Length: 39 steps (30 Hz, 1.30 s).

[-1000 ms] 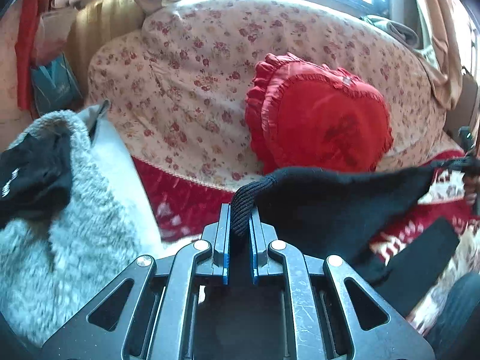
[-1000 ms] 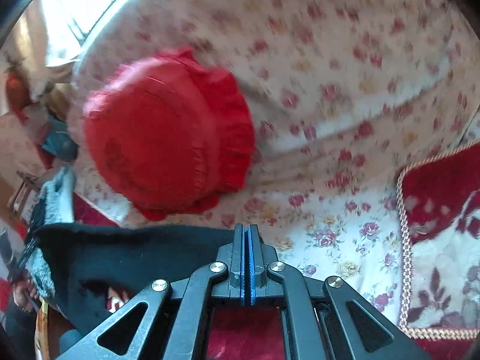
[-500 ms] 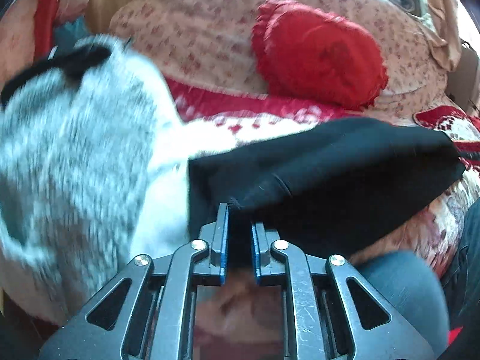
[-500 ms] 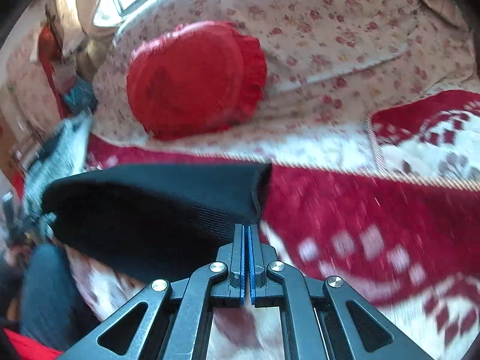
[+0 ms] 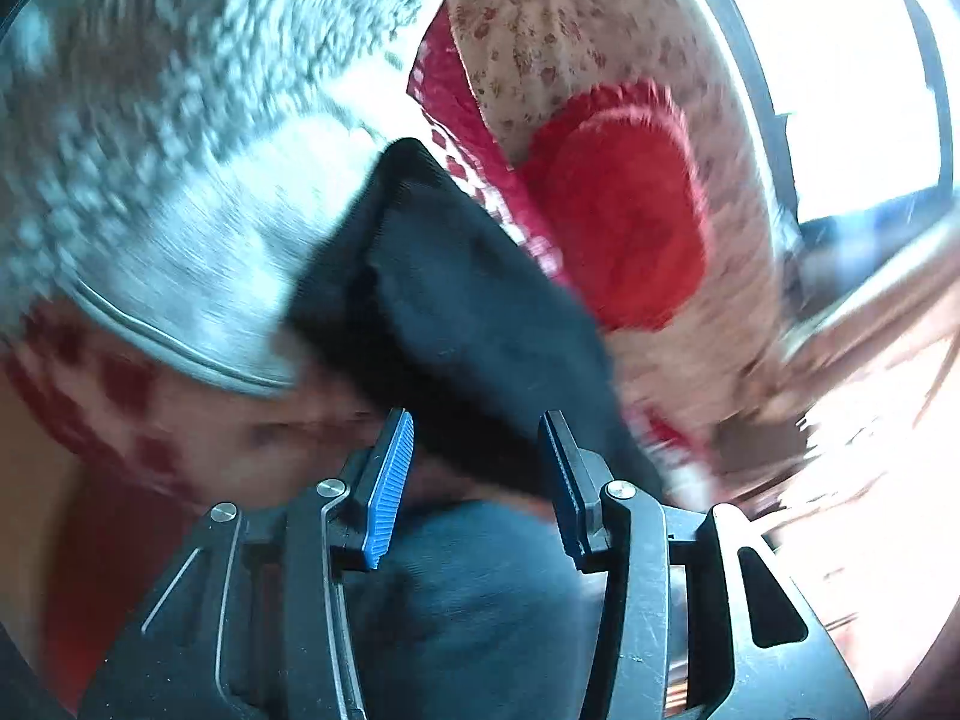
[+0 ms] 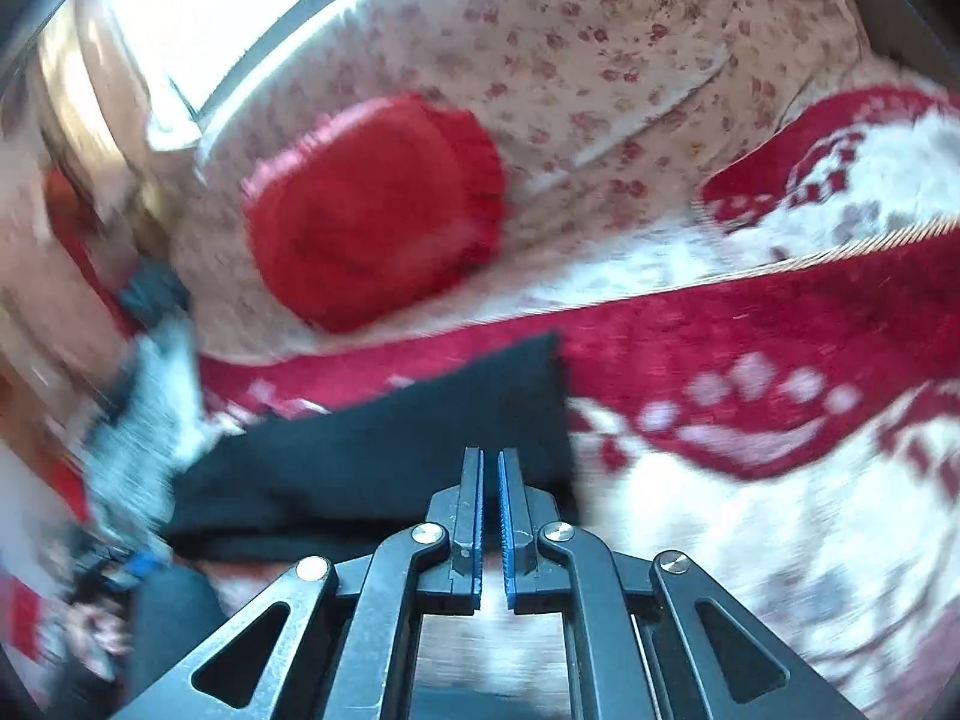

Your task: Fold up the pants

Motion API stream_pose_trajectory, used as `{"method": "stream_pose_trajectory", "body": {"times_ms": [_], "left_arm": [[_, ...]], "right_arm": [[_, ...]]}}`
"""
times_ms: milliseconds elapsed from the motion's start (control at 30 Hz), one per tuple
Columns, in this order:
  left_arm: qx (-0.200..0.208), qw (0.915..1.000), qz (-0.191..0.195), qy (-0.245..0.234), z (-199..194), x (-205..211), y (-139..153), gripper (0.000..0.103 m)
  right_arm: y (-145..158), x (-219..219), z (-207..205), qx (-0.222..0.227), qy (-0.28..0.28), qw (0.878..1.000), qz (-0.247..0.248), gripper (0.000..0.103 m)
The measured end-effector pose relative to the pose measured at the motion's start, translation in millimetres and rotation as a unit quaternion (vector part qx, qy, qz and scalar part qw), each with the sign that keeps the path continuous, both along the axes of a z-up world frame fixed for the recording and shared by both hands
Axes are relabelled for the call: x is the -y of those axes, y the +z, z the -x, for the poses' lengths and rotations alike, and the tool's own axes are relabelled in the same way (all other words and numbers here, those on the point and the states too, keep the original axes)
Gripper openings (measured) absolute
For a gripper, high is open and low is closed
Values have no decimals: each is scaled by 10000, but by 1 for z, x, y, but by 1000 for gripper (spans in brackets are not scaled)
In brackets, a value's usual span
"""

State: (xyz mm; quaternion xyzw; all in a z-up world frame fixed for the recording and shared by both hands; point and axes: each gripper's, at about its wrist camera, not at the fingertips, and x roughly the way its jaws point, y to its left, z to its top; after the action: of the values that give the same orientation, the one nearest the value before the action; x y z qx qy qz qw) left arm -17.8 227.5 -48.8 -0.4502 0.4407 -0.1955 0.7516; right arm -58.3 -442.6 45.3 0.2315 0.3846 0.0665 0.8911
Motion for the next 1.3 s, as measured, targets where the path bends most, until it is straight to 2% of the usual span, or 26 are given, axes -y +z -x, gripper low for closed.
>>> {"method": "stream_pose_trajectory", "body": {"times_ms": [67, 100, 200, 300, 467, 567, 633, 667, 733, 800, 833, 867, 900, 1033, 1167, 1300], "left_arm": [[-206, 9992, 331, 10, -8, 4, -5, 46], [-242, 9989, 409, 15, -12, 6, -7, 46], [-327, 9987, 367, 91, -24, 10, -9, 46], [-322, 9977, 541, 248, -29, 9, -12, 46], [-361, 9970, 499, 462, -35, 1, -18, 46], [-206, 9976, -228, 616, -27, -1, -3, 46], [-50, 9956, -691, 631, -27, 1, 5, 28], [2, 9938, -963, 551, -29, 6, 10, 12], [82, 9928, -1115, 440, -32, 11, 12, 8], [183, 9904, -1328, 330, -35, 17, 18, 7], [242, 9878, -1509, 291, -36, 22, 22, 7], [279, 9854, -1657, 271, -36, 23, 25, 7], [298, 9806, -1923, 238, -37, 29, 29, 7], [300, 9725, -2301, 203, -35, 37, 31, 7], [318, 9683, -2468, 192, -39, 41, 30, 7], [373, 9675, -2494, 212, -43, 42, 29, 7]], "right_arm": [[0, -14, -1, 55, 47, 9995, -322, 9], [-1, -22, -4, -29, 108, 9994, -328, 9], [-2, -34, -8, -178, 149, 9997, -126, 9], [-6, -27, -6, -219, 48, 9993, -312, 9], [-12, -13, -2, -308, -173, 9975, -610, 9], [-12, -4, -3, -392, -333, 9963, -682, 9], [-13, 10, -2, -539, -641, 9934, -781, 9], [-17, 21, -1, -698, -879, 9891, -948, 9], [-29, 44, 3, -887, -1309, 9739, -1628, 9], [-41, 63, 6, -981, -1612, 9555, -2266, 9], [-47, 69, 6, -1107, -1738, 9480, -2428, 10], [-49, 71, 4, -1172, -1734, 9456, -2492, 10], [-52, 71, -1, -1224, -1593, 9446, -2597, 10], [-61, 62, -21, -1483, -1060, 9355, -3027, 14], [-63, 56, -24, -1525, -1113, 9413, -2800, 19], [-72, 58, -25, -1665, -1214, 9363, -2843, 20]]}}
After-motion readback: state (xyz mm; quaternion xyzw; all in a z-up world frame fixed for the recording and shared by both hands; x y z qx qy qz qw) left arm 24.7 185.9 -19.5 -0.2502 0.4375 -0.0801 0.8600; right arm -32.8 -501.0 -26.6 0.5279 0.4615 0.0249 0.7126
